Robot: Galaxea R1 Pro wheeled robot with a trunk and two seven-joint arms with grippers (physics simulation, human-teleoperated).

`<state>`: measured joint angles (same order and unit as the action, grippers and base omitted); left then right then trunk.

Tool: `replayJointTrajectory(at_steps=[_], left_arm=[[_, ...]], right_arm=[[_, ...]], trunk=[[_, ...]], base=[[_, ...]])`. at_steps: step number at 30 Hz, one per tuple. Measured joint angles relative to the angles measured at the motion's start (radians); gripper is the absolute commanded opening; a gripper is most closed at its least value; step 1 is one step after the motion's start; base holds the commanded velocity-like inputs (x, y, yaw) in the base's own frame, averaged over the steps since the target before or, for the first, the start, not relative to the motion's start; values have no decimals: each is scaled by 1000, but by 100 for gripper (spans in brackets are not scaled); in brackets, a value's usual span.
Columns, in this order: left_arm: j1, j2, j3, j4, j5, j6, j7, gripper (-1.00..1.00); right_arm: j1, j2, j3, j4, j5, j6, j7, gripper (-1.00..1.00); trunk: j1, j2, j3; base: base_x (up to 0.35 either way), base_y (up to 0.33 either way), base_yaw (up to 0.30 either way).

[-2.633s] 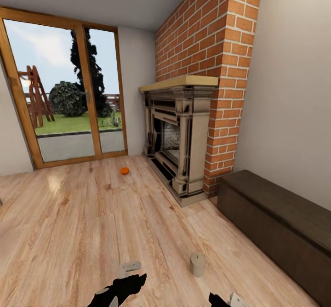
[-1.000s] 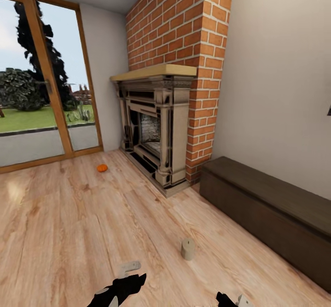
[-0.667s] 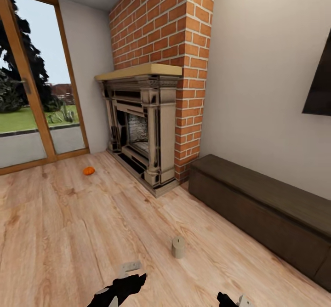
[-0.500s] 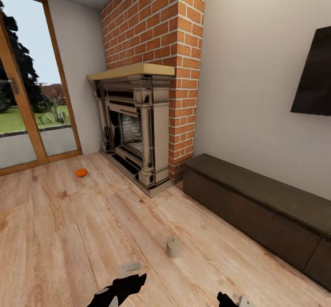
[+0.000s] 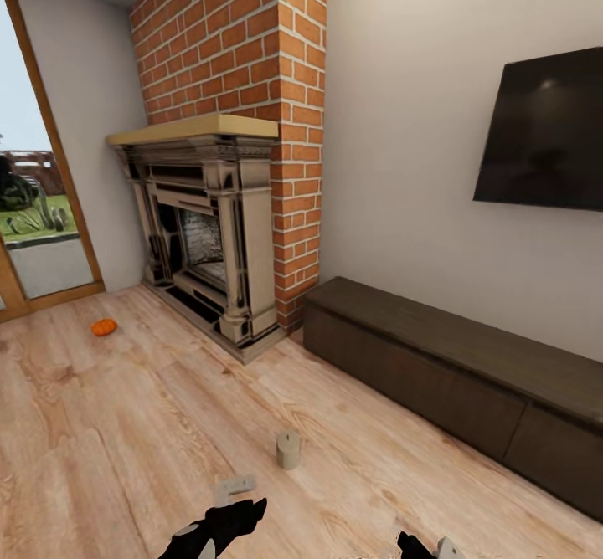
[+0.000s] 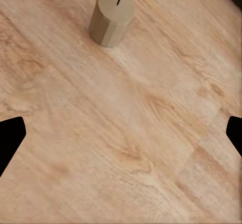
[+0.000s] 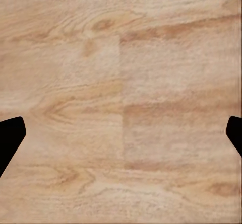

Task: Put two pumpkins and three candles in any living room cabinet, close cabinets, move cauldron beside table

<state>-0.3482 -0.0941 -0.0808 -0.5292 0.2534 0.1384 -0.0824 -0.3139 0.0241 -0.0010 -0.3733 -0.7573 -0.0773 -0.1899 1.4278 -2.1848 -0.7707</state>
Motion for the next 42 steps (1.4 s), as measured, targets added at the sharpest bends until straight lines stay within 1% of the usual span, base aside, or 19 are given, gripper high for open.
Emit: replayJointTrajectory(at_steps=[15, 25, 30, 42], left_arm=[[0, 0, 0, 0, -3, 0, 3, 100], [0, 0, -1, 0, -4, 0, 5, 100], [0, 0, -1, 0, -3, 0, 5, 100], [0, 0, -1, 0, -1, 0, 4, 100]], right_arm=[[0, 0, -1, 1, 0, 0, -1, 100], [0, -1, -1, 1, 0, 0, -2, 100], [0, -5, -1, 1, 0, 0, -1, 100], [0, -6, -1, 1, -1, 0, -1, 100]], trunk=[[0, 0, 0], [0, 0, 0], [0, 0, 0], [0, 0, 0]], base=[[0, -3, -277], [0, -161, -277], [0, -112, -277], [0, -29, -277]])
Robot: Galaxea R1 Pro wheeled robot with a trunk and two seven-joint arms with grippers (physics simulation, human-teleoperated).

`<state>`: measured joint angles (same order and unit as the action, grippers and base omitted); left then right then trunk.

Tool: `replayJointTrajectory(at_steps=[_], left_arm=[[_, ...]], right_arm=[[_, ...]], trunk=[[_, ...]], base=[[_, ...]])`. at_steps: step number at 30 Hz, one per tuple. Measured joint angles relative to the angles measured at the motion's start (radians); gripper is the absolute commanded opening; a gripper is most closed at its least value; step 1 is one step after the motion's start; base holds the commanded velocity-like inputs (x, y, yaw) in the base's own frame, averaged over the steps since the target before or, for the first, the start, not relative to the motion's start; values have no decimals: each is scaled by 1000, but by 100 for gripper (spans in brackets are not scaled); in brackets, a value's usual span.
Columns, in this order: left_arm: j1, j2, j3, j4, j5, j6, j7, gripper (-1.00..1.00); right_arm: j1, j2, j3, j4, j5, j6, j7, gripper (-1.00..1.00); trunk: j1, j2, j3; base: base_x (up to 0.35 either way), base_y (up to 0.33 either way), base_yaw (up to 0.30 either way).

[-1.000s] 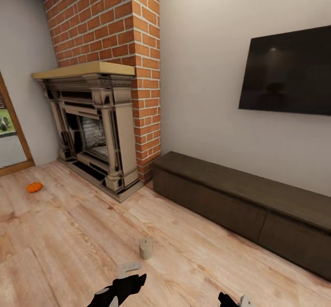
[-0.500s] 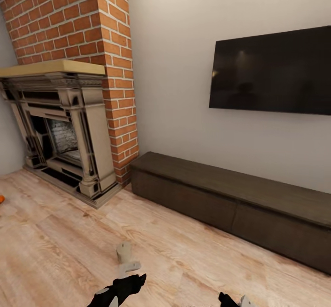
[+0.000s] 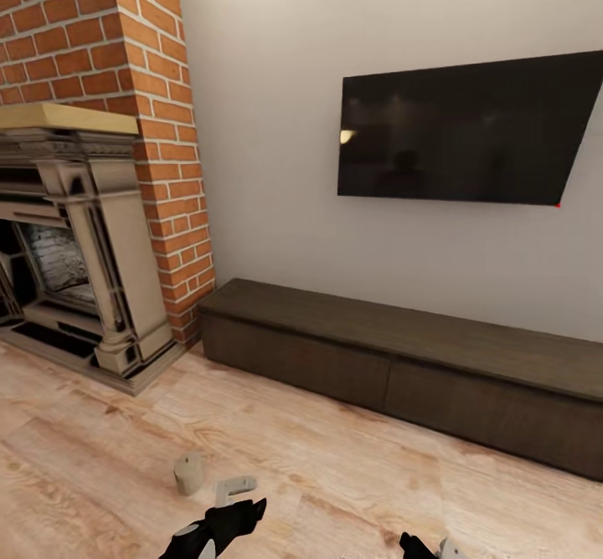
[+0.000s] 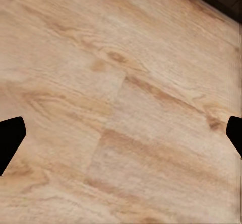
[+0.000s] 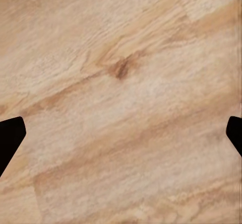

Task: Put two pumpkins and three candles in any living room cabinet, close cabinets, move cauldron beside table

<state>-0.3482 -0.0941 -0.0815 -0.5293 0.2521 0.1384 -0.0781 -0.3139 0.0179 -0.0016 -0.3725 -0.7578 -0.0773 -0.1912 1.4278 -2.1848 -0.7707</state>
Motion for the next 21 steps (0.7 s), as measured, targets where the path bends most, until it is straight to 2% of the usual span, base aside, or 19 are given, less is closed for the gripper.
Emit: replayJointTrajectory(at_steps=[21], left_arm=[[1, 2, 4, -1, 2, 0, -4, 100]], right_arm=[[0, 0, 0, 0, 0, 2, 0, 100]], trunk=[[0, 0, -15]], base=[[2, 15, -254]])
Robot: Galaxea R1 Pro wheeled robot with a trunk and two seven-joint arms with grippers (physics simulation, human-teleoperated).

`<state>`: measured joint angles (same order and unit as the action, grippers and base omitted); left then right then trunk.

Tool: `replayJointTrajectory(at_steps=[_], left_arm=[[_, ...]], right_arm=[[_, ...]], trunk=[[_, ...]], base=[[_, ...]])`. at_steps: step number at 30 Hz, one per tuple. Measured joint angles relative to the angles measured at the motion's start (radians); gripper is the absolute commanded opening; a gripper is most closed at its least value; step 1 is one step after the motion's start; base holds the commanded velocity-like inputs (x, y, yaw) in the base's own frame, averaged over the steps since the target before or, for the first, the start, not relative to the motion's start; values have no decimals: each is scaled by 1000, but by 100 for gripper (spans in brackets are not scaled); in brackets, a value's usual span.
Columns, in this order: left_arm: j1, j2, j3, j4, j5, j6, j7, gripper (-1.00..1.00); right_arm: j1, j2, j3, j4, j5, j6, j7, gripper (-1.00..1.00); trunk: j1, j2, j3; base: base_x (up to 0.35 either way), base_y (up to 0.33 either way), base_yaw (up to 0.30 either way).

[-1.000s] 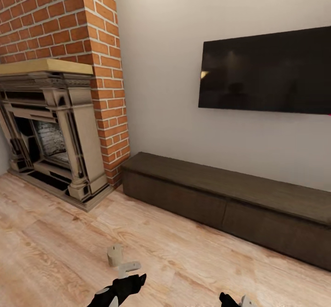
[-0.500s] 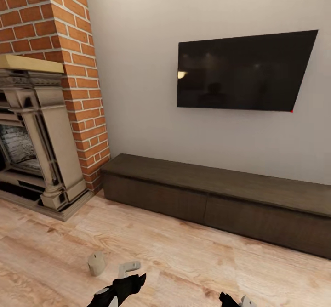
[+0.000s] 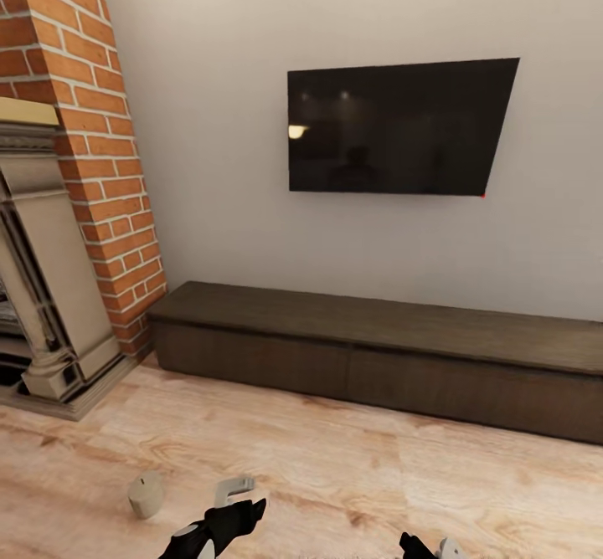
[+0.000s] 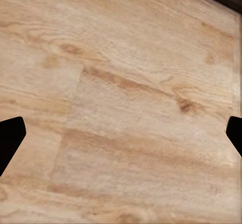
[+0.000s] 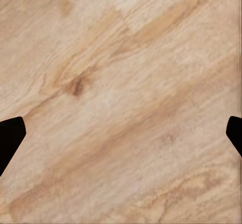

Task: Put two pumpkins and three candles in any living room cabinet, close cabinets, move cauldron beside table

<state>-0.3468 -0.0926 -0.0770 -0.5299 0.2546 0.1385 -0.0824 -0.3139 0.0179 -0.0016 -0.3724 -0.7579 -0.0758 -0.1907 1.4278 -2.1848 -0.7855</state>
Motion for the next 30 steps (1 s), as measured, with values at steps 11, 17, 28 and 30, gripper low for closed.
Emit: replayJointTrajectory(at_steps=[11, 17, 28, 30], left_arm=[[0, 0, 2, 0, 0, 0, 3, 100], [0, 0, 2, 0, -1, 0, 5, 100], [0, 0, 2, 1, -1, 0, 9, 100], [0, 0, 2, 1, -1, 0, 9, 100]], right_arm=[[0, 0, 2, 0, 13, -5, 6, 100], [0, 0, 9, -1, 24, -9, 9, 100], [0, 0, 5, -1, 13, -11, 6, 100], [0, 0, 4, -2, 10, -10, 6, 100]], trunk=[[0, 0, -12], [0, 0, -12], [0, 0, -12], [-1, 0, -12]], base=[[184, 154, -122], [227, 85, -5], [205, -65, 0], [267, -13, -13]])
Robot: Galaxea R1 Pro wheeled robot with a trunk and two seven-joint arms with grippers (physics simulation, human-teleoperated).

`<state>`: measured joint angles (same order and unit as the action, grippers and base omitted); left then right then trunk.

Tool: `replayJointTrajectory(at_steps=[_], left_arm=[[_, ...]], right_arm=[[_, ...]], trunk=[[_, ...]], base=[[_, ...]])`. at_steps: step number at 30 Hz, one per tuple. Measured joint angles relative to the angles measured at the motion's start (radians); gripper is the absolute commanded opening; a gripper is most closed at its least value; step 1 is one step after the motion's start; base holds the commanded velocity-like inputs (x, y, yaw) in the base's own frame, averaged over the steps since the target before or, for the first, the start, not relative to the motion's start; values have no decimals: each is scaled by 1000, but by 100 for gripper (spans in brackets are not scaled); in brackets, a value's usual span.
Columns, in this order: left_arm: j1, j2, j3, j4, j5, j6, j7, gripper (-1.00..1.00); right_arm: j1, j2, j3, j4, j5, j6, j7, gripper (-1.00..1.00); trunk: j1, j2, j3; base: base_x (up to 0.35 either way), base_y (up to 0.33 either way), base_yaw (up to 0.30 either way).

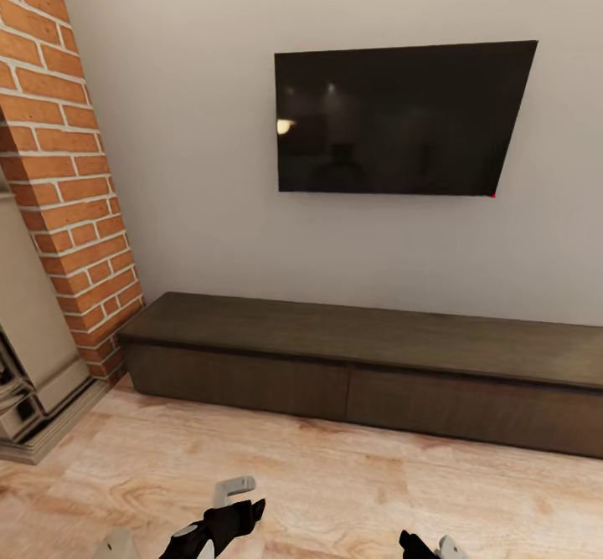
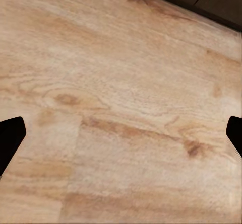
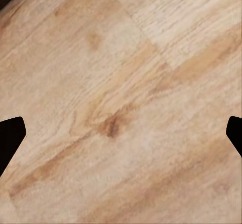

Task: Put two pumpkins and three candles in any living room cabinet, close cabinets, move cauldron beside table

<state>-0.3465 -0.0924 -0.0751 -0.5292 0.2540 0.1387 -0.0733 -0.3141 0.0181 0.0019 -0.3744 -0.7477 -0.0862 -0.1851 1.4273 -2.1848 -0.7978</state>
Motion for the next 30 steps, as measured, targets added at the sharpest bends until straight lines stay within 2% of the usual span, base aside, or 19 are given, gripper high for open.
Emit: replayJointTrajectory(at_steps=[16, 30], left_arm=[[0, -1, 0, 0, 0, 0, 1, 100], [0, 0, 3, -1, 2, 0, 2, 100]], right_arm=[[0, -1, -2, -1, -6, 7, 0, 100], [0, 0, -1, -4, -4, 6, -1, 100]], trunk=[[0, 0, 0], [0, 0, 0]], base=[[201, 7, -235], [234, 98, -27]])
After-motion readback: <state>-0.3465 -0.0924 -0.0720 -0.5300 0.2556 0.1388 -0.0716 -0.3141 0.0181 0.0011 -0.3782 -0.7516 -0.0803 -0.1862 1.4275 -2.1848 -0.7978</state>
